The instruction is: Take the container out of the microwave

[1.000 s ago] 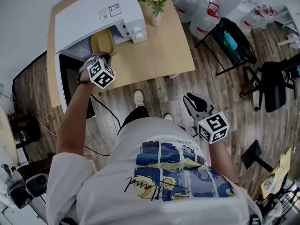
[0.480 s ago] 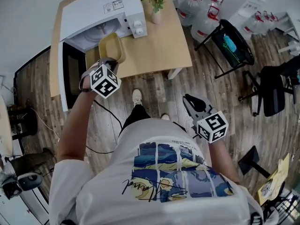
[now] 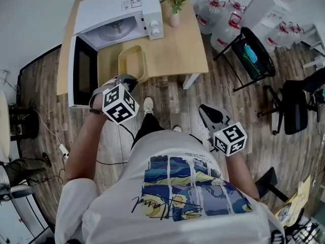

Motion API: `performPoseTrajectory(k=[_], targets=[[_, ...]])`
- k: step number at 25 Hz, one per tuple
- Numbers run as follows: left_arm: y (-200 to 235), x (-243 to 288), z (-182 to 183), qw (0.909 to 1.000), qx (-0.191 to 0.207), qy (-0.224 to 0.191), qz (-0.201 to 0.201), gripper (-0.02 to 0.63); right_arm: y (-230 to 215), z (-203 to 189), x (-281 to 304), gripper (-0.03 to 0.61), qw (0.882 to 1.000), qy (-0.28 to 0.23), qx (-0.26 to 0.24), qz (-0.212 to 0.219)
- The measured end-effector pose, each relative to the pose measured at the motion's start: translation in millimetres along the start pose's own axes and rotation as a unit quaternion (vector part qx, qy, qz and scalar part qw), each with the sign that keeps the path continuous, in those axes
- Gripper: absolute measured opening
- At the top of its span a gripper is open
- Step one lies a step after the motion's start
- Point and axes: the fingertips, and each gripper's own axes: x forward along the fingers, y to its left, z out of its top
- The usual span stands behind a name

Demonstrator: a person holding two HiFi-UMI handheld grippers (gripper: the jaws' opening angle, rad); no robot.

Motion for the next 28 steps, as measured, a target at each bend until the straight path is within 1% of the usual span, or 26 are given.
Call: performPoseTrajectory(k=[6,11,18,28], targets=[[-34.1,-21.6,11.2,0.9999,0.000,-0.010,-0.013,0.018,7.3,-1.8,-5.5,0.017,1.000,-0.001,-0.012,0.012],[-49.6,-33.8,14.2,0.9997,0.000,-0.015,-0.018,0.018,12.7,2.3,-6.3,0.014,1.000,-0.005,-0.020,0.019],[-52.2,-43.9,16.6,0.9997,0.007,-0.012,-0.018,0.018,20.0,2.7,-2.7,0.011,0.999,-0.003,-0.026,0.033],[-49.3,-43.3,19.5,0.9996,0.015,-0.007,-0.023,0.017,18.7,7.4,4.0,0.008,0.999,-0.003,-0.031,0.043]])
